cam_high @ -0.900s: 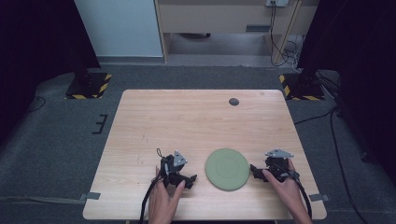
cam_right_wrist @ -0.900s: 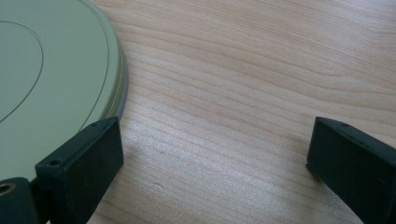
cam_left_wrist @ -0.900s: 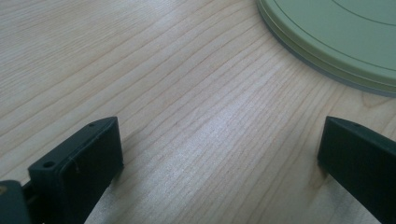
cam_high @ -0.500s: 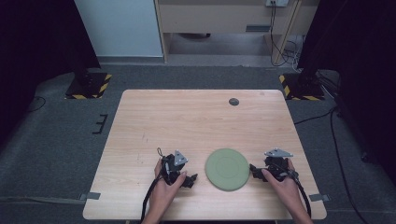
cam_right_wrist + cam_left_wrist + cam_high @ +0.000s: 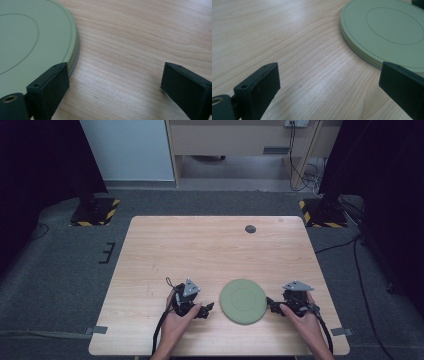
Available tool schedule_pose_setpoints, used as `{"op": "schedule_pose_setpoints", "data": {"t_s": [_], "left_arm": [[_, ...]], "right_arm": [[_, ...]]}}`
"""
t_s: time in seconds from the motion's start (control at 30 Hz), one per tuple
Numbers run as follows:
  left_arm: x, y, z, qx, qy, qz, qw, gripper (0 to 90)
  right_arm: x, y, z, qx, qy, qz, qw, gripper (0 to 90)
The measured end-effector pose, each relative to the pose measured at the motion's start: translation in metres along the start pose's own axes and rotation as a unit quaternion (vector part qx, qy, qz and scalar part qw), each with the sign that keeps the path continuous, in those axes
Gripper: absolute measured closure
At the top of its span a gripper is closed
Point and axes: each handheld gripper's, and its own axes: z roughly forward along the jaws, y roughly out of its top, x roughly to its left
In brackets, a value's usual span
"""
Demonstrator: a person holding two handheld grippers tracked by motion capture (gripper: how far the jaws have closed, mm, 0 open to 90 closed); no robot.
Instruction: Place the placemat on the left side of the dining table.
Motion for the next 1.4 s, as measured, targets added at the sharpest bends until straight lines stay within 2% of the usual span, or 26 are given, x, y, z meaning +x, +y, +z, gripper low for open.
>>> {"op": "schedule_pose_setpoints", "data": {"t_s": [0.03,0.07,0.17,0.2,0.27,0.37,0.57,0.77,1.03,1.17,1.4], "left_arm": [[0.0,0.0,0.0,0.0,0.0,0.0,1.0,2.6],[-0.003,0.0,0.002,-0.001,-0.008,0.005,1.0,2.5],[-0.007,0.001,0.004,-0.002,-0.015,0.005,0.9999,2.5],[-0.012,0.002,0.007,0.0,-0.019,0.013,0.9997,2.6],[-0.015,0.002,0.009,0.003,-0.022,0.017,0.9996,2.5],[-0.027,0.005,0.014,0.004,-0.028,0.032,0.9991,2.8],[-0.038,0.006,0.022,0.016,-0.031,0.053,0.998,2.8],[-0.041,0.008,0.027,0.019,-0.026,0.06,0.9977,3.6],[-0.042,0.009,0.029,0.022,-0.02,0.059,0.9978,2.2],[-0.043,0.011,0.029,0.021,-0.012,0.065,0.9976,2.7],[-0.042,0.011,0.03,0.022,-0.009,0.062,0.9978,3.3]], "right_arm": [[0.0,0.0,0.0,0.0,0.0,0.0,1.0,7.4],[0.0,-0.001,-0.004,-0.007,0.012,-0.001,0.9999,6.5],[0.001,-0.003,-0.007,-0.009,0.016,-0.005,0.9998,6.4],[0.001,-0.004,-0.011,-0.017,0.021,-0.002,0.9996,6.5],[0.002,-0.004,-0.013,-0.017,0.023,-0.003,0.9996,6.5],[0.006,-0.005,-0.014,-0.021,0.029,-0.015,0.9993,6.5],[0.011,-0.006,-0.018,-0.027,0.034,-0.026,0.9987,6.5],[0.014,-0.007,-0.02,-0.027,0.036,-0.031,0.9985,6.4],[0.02,-0.009,-0.019,-0.024,0.044,-0.041,0.9979,6.6],[0.022,-0.008,-0.018,-0.024,0.042,-0.041,0.998,6.6],[0.021,-0.008,-0.017,-0.023,0.04,-0.038,0.9982,6.3]]}}
